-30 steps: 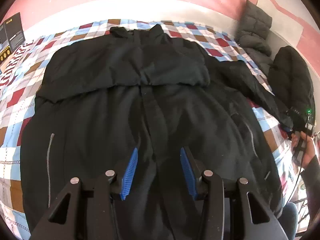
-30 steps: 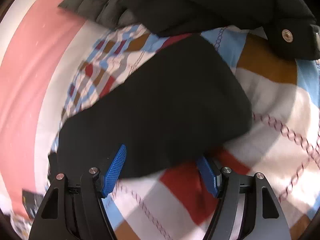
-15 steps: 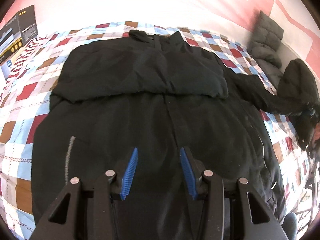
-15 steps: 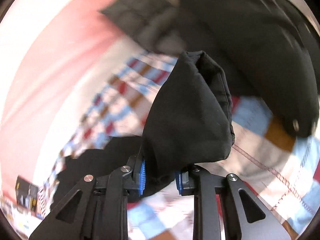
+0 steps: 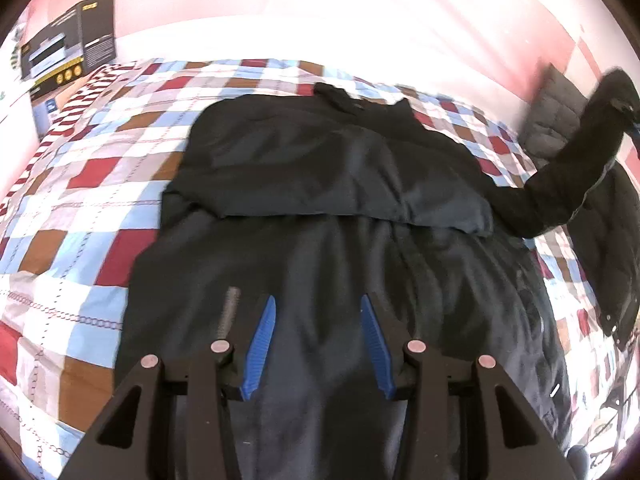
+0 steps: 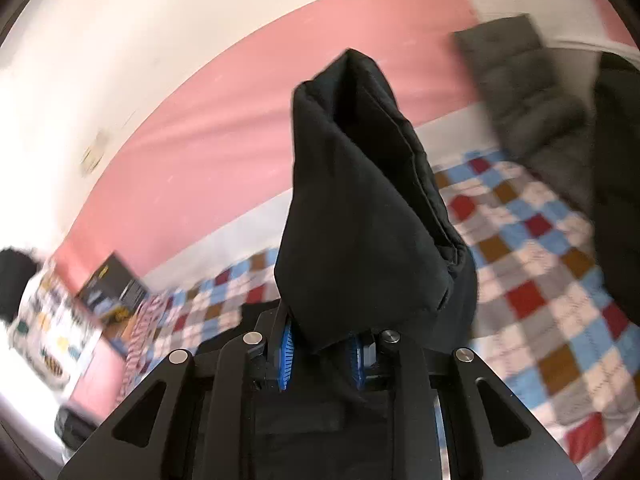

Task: Fold large clothes
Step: 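Grasp the other sleeve with the right tool and lift it, then lay the held sleeve across the jacket body with the right tool and release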

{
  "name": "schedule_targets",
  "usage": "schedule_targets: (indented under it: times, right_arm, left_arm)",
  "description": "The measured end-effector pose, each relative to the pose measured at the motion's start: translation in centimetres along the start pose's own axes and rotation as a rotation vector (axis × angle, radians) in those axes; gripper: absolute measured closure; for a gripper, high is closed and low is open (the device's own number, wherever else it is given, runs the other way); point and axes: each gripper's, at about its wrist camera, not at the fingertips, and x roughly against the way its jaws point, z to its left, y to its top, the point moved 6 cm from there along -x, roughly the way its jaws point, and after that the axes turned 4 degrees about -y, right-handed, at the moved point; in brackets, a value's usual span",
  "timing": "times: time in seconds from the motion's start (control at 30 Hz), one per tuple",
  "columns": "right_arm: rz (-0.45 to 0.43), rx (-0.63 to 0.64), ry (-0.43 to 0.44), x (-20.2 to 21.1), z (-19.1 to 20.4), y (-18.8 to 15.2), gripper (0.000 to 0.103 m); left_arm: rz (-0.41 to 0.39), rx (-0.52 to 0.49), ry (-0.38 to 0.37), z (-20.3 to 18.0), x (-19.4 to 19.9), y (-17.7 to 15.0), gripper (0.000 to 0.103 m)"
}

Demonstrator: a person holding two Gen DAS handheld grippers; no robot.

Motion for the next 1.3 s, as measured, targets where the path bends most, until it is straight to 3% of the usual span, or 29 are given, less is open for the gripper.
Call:
schedule_targets:
  times: [0.2,0.4,0.6,0.7,0.77,0.9,0.97,1.03,1.17,1.2,1.27,1.3]
  right_arm:
    - [0.137,0.116,0.092,-5.7,8.9,-5.0,0.080]
    - [0.297,0.194,0.127,-12.6,13.0,-11.1,0.080]
    - [0.454,0.259,0.112,-18.4,14.3,-17.6,0.077]
    - [0.513,0.277,0.115,-19.9,14.3,-19.8,0.066]
    - [0.554,0.266,0.155,-20.1,14.8,-21.0,0.044]
    - [0.546,0.246,0.283,-17.4,15.7,-21.0,0.042]
    - [0.484,0.227,0.334,-14.7,14.6,-19.0,0.042]
    - [0.424,0.195,0.316,-13.2,12.1,-17.2,0.042]
    - [0.312,0.138,0.116,-11.9,3.8,-13.8,0.042]
    - [0.300,0.120,0.072,-11.9,2.2,-13.4,0.048]
    - [0.284,0.047,-0.066,-12.1,-3.2,-12.6,0.072]
    - [0.279,0.013,-0.106,-12.2,-5.2,-12.3,0.074]
  left_arm:
    - [-0.016,0.061,0.032,4.0,0.4,0.1,0.056]
    - [-0.025,0.110,0.052,7.1,0.6,-0.3,0.056]
    - [-0.028,0.128,0.059,8.6,0.5,-0.5,0.056]
    - [-0.029,0.136,0.060,8.9,0.3,-0.4,0.056]
    - [-0.028,0.134,0.058,8.9,0.2,-0.2,0.056]
    - [-0.043,0.119,0.043,7.9,0.3,1.1,0.056]
    - [-0.060,0.102,0.024,6.9,0.3,2.4,0.056]
    - [-0.075,0.076,0.006,5.6,0.1,3.9,0.053]
    - [-0.116,-0.005,-0.040,1.5,-1.2,7.7,0.053]
    - [-0.125,-0.021,-0.052,0.6,-1.6,8.5,0.053]
    - [-0.144,-0.063,-0.088,-1.9,-2.7,10.4,0.053]
    - [-0.150,-0.080,-0.101,-3.0,-3.3,11.1,0.053]
